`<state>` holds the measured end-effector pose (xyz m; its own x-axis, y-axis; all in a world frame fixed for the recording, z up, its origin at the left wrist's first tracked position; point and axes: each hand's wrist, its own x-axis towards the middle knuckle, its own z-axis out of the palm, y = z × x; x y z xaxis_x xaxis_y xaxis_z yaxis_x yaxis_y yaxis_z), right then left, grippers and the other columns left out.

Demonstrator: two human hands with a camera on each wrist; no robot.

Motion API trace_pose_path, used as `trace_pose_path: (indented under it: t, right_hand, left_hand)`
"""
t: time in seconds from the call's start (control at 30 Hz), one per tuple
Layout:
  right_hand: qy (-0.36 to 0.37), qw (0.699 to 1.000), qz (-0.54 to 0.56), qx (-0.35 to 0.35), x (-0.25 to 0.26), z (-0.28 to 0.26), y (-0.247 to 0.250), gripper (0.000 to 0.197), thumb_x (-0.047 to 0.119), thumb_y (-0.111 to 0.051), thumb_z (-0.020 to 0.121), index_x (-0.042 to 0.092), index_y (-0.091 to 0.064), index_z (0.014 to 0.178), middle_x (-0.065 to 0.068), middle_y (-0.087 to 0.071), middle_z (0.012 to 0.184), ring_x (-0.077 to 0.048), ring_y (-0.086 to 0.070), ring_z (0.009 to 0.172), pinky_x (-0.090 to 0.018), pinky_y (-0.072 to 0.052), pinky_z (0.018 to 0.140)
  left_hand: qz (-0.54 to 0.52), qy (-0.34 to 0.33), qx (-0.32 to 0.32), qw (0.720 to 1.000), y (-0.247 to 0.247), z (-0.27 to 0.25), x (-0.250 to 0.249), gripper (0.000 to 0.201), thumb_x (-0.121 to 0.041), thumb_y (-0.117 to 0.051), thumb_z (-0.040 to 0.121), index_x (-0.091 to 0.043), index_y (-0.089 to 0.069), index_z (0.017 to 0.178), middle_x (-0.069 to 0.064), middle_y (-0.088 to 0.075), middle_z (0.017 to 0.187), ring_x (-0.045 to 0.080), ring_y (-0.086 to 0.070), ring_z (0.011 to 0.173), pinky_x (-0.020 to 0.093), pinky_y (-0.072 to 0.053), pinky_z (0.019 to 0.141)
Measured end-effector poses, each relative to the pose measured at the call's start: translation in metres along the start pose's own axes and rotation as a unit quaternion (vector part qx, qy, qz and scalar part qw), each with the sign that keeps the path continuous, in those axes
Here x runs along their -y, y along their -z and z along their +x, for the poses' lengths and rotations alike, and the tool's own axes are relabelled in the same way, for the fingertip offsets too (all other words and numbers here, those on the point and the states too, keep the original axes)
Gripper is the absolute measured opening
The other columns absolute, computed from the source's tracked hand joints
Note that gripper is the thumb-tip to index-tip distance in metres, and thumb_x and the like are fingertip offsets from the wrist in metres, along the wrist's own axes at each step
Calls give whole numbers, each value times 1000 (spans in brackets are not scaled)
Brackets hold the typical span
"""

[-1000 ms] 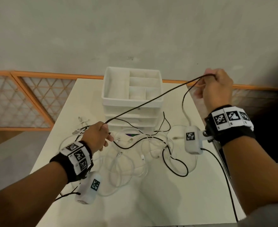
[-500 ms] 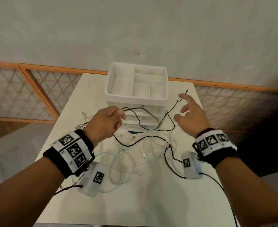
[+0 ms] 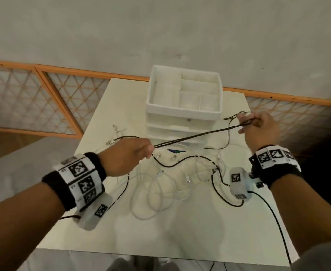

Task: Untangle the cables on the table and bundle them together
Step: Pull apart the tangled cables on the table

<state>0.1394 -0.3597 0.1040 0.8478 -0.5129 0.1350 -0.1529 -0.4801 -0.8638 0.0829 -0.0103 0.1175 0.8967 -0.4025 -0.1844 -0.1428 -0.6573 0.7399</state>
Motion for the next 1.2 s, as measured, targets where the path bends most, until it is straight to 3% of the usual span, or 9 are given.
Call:
trace_pose_path:
  t: [0.07,0.17,0.3,0.4,0.5,0.6,0.77,1.0,1.2]
  right_hand:
    - [38,999,-20,4,-1,-11,-13,27,26,-71,88,20,-62,113,5,-68,107,-7,-62,73,-9,-50,74]
    - [2,979,-165,121,-23,-42,-33,69,15,-70,86,29,-39,146,-1,-65,125,-29,-64,107,-36,-46,103]
    - [152,949,-194,196,-40,-126,-61,43,17,-62,83,25,-59,125,0,-66,105,-18,-65,84,-28,-48,82]
    - [181,827,-315,428,-58,-182,-86,33,26,-60,87,31,-60,119,5,-51,121,-18,-63,94,-36,-53,87]
    - [142,770,-418,460,-73,-199,-96,25,22,-62,90,27,-59,114,4,-40,127,-22,-61,89,-34,-53,86]
    - [147,806,-399,412,-63,-194,-99,6,20,-57,92,25,-55,94,4,-46,119,-23,-60,82,-36,-53,76]
    - [206,932,-171,245,13,-151,-87,9,13,-57,94,19,-58,87,5,-64,83,-14,-57,68,-32,-43,65]
    - [286,954,-45,82,107,-117,-38,3,18,-58,97,17,-59,94,16,-57,74,-12,-55,61,-21,-43,59]
    - [280,958,10,63,107,-102,-13,3,19,-58,96,21,-59,93,12,-58,75,-14,-54,62,-28,-45,57]
  left_hand:
    - [87,32,-8,996,-19,-3,23,30,-17,-41,105,-21,-50,77,-14,-49,69,14,-47,68,14,-35,60]
    - [109,118,-51,986,-34,-6,49,23,-23,-34,106,-13,-47,90,2,-62,85,24,-51,77,26,-35,67]
    - [94,174,-59,979,-35,-8,59,40,-45,-34,104,-14,-41,80,4,-55,76,22,-49,69,33,-30,58]
    - [50,173,-43,983,-33,-6,51,49,-51,-39,101,-13,-40,70,2,-54,66,18,-50,61,32,-33,59]
    - [-100,173,-32,979,-32,-4,41,48,-44,-45,101,-9,-54,69,9,-64,66,22,-56,56,26,-33,47]
    - [-218,136,-28,966,-31,-5,31,38,-32,-46,103,-8,-61,78,5,-75,85,17,-56,51,23,-33,39]
    - [-246,61,-59,966,-40,5,17,27,-27,-42,105,-16,-66,98,-3,-70,109,15,-59,52,26,-42,43]
    - [-346,54,-67,934,-42,16,-1,28,-25,-36,107,-13,-53,89,4,-57,64,16,-42,51,26,-36,46]
    - [-323,89,-73,939,-36,19,20,34,-25,-38,107,-14,-57,81,4,-61,70,16,-48,61,28,-37,53]
